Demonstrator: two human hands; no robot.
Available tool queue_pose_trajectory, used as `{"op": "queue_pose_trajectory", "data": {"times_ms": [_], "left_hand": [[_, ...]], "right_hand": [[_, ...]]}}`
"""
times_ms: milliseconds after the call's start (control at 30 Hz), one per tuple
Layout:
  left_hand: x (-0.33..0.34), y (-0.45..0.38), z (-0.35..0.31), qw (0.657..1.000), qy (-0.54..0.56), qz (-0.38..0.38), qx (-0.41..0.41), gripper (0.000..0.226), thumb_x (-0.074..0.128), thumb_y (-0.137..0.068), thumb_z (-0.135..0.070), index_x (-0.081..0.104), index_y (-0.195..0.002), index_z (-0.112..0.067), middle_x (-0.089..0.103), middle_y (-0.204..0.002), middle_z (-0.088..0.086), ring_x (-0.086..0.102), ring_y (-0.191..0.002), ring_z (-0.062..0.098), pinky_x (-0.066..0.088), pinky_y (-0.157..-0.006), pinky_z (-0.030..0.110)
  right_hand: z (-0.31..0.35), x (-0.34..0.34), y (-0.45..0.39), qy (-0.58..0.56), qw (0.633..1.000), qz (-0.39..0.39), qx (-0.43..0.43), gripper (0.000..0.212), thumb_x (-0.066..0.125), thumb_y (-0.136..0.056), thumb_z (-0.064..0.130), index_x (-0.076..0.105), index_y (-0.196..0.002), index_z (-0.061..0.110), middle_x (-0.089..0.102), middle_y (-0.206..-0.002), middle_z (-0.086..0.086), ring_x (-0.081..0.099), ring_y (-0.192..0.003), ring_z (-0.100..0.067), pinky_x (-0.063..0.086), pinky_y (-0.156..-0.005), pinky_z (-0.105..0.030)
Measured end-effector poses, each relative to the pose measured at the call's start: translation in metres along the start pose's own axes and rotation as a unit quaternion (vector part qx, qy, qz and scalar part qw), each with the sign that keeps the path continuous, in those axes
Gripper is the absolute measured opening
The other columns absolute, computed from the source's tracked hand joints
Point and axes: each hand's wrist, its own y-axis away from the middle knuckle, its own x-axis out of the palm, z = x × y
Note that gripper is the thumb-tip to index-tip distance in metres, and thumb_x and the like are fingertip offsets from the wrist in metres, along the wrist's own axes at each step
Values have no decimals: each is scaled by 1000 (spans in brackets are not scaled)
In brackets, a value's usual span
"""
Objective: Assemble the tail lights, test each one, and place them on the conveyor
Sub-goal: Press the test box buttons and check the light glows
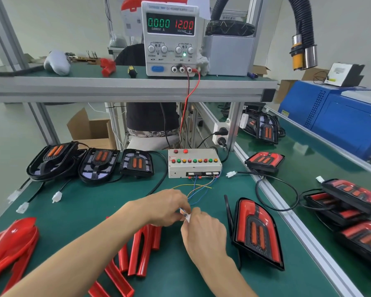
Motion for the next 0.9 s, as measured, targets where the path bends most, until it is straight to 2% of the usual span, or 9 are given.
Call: {"op": "queue_pose_trajectory", "data": {"times_ms": [267, 433, 600, 700, 800, 900], "left_hand": [[0, 1, 0, 1000, 14, 11, 3, 17, 59, -99, -20, 72, -109, -16, 65, -105, 2, 51, -108, 20, 41, -100, 39], [4, 1, 4, 1000, 27, 12, -7, 17, 59, -99, -22, 72, -109, -17, 64, -105, -2, 46, -100, 13, 39, -104, 40], [3, 5, 9, 999, 10, 19, -50, 22, 55, -102, -28, 71, -117, -24, 62, -112, -8, 49, -118, 13, 15, -121, 50], [0, 7, 11, 998, 2, 15, -63, 24, 52, -103, -28, 70, -119, -29, 60, -113, -9, 48, -119, 12, 12, -123, 52], [2, 7, 9, 998, -31, 14, -58, 25, 53, -101, -26, 69, -121, -29, 59, -116, -8, 44, -125, 13, 11, -124, 53], [8, 7, 7, 994, -87, 27, -56, 25, 54, -100, -26, 67, -121, -27, 58, -121, -5, 41, -131, 14, 7, -124, 55]], "right_hand": [[-2, -1, -2, -10, 1000, 11, -21, 25, 36, -102, 33, 54, -112, 19, 70, -104, -2, 69, -95, -28, 32, -65, -32], [0, 1, 1, 5, 999, 32, -24, 26, 31, -106, 30, 52, -115, 18, 69, -108, -2, 68, -98, -28, 32, -66, -33], [-2, 0, 5, 7, 998, 46, -49, 28, 29, -107, 23, 50, -125, 18, 65, -116, -3, 65, -101, -29, 32, -67, -32], [0, -3, 11, -21, 998, 52, -39, 31, 28, -108, 30, 49, -129, 21, 64, -117, -1, 64, -102, -27, 34, -68, -33], [0, -6, 17, -51, 996, 73, -11, 31, 34, -107, 43, 49, -126, 22, 63, -118, 1, 64, -106, -25, 36, -72, -34], [0, -11, 28, -42, 994, 105, 2, 21, 36, -107, 34, 49, -116, 20, 65, -116, -1, 64, -104, -30, 30, -69, -35]]}}
